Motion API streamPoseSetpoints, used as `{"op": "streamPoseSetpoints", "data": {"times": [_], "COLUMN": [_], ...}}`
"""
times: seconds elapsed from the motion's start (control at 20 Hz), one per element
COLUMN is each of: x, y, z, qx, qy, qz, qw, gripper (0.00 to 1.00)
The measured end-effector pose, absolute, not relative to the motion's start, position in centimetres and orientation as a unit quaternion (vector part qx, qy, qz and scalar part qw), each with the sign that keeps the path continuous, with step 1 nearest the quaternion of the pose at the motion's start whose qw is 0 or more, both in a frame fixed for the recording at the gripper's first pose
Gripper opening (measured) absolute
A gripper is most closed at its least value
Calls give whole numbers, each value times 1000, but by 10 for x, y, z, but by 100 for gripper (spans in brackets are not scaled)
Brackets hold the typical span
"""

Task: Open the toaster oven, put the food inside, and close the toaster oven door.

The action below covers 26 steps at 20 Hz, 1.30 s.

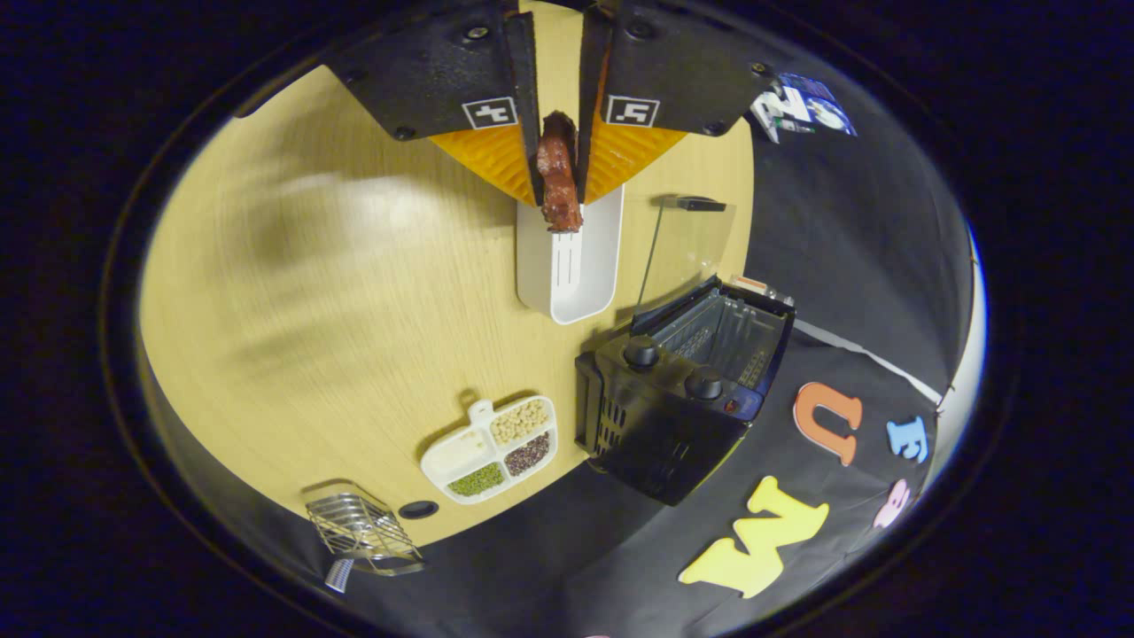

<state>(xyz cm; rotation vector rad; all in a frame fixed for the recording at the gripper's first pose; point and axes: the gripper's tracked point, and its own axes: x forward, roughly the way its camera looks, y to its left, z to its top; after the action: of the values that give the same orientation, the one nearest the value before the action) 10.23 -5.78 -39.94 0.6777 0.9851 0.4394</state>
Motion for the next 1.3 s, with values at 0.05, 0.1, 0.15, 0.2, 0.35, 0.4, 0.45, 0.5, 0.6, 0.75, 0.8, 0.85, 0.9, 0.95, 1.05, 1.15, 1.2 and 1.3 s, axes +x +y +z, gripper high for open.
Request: {"op": "streamPoseSetpoints", "data": {"times": [0.05,0.1,0.15,0.2,0.35,0.4,0.45,0.5,0.6,0.75,0.8,0.85,0.9,0.95,1.05,1.15,1.2,1.3], "x": [104,104,104,104,102,101,101,100,98,97,100,103,107,112,123,139,147,162], "y": [-60,-61,-62,-63,-61,-58,-54,-49,-34,-1,12,25,39,53,87,113,125,147], "z": [-398,-395,-393,-387,-357,-348,-340,-331,-317,-300,-297,-295,-290,-285,-275,-271,-267,-260], "qx": [322,319,312,308,311,312,310,308,309,329,337,343,354,370,410,437,451,484], "qy": [461,460,457,449,428,420,412,403,390,371,364,358,349,338,316,293,279,253], "qz": [201,200,199,203,219,221,221,222,223,221,216,213,208,203,198,185,179,169], "qw": [802,804,809,814,820,823,828,833,839,840,841,842,842,841,832,830,829,820], "gripper": [21,18,18,17,16,16,16,16,16,16,16,16,16,16,16,16,16,16]}}
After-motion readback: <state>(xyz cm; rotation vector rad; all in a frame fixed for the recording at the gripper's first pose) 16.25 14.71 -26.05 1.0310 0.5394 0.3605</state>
